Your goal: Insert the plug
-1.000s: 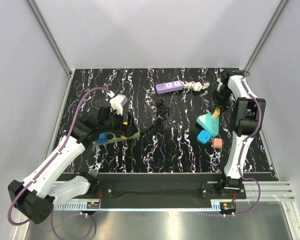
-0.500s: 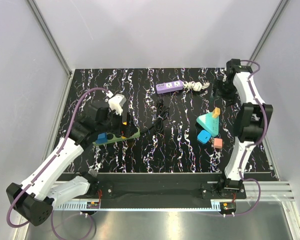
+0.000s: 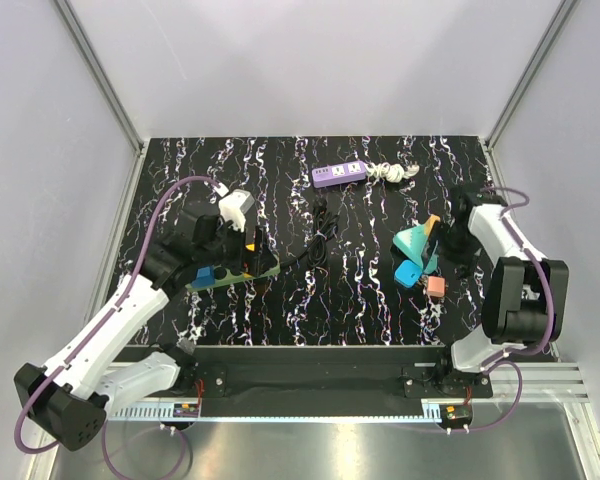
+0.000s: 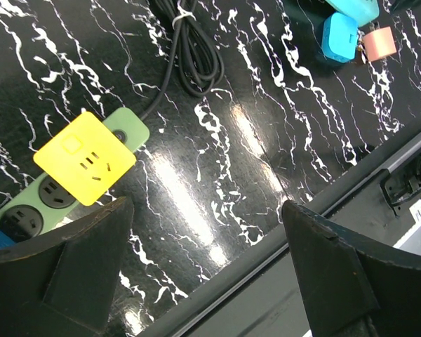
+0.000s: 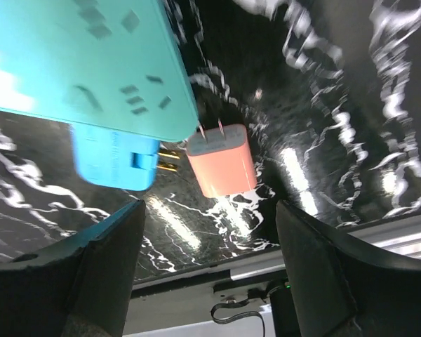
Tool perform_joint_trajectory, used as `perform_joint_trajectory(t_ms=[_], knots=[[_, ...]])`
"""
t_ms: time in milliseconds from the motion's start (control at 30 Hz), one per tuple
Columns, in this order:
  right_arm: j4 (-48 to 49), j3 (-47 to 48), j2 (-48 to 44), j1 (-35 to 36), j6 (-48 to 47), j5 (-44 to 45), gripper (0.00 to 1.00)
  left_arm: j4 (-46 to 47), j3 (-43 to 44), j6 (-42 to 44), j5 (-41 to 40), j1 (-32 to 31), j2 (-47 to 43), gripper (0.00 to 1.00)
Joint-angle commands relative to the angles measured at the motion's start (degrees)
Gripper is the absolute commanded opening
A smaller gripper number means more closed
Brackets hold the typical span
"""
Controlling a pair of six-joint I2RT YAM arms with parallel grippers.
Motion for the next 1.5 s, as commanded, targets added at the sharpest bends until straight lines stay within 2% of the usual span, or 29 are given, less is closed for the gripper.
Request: perform_joint_trajectory(t_ms=[0,167,667,700,733,800,833,900,933,1067,1233,1367,1467], knots=[[6.47,-4.96,-0.55,1.09,3.03,-1.69,0.8,3.45,-0.42,-0.64,2.53,0.25,0.44,0.9],[8.41,-7.27,0.68,1.61,3.64,-0.81,0.75,3.45,-0.42,-0.64,2.35,0.16,0.35,0.89],[8.32,-4.81,7.89,1.61,2.15,0.6,0.73,3.45,-0.33,-0.55,2.17,0.16,0.27,0.89],[8.41,-4.81,7.98,1.61,1.89,0.51,0.7,3.36,-0.33,-0.55,2.26,0.16,0.35,0.89],[8.32,-4.81,7.81,1.61,1.71,0.42,0.6,3.45,-0.42,-0.55,2.44,0.16,0.27,0.89],[8.23,-4.89,6.76,1.61,1.8,0.6,0.49,3.45,-0.42,-0.55,2.53,0.16,0.27,0.89],[7.71,-4.81,6.31,1.61,1.54,0.51,0.4,3.53,-0.42,-0.55,2.44,0.16,0.09,0.88],[7.09,-4.46,4.39,1.61,1.53,1.3,0.31,3.53,-0.42,-0.55,2.7,0.16,0.18,0.88],[6.74,-4.28,3.59,1.7,1.45,1.21,0.24,3.62,-0.51,-0.55,2.79,0.16,0.18,0.88],[4.2,-1.3,-0.27,1.88,0.83,0.69,0.1,3.97,-0.6,-0.99,3.58,0.16,0.26,0.86],[-0.29,3.36,-4.67,3.89,-1.27,1.13,0.02,5.55,-1.04,-2.31,6.39,0.16,0.97,0.85],[-0.12,6.17,-7.13,12.75,-7.5,-0.1,0.0,6.43,0.1,-5.12,11.65,0.33,3.6,0.85],[4.35,5.22,-9.06,21.37,-11.28,-2.03,0.0,6.96,2.3,-9.24,19.82,1.82,6.24,0.82]])
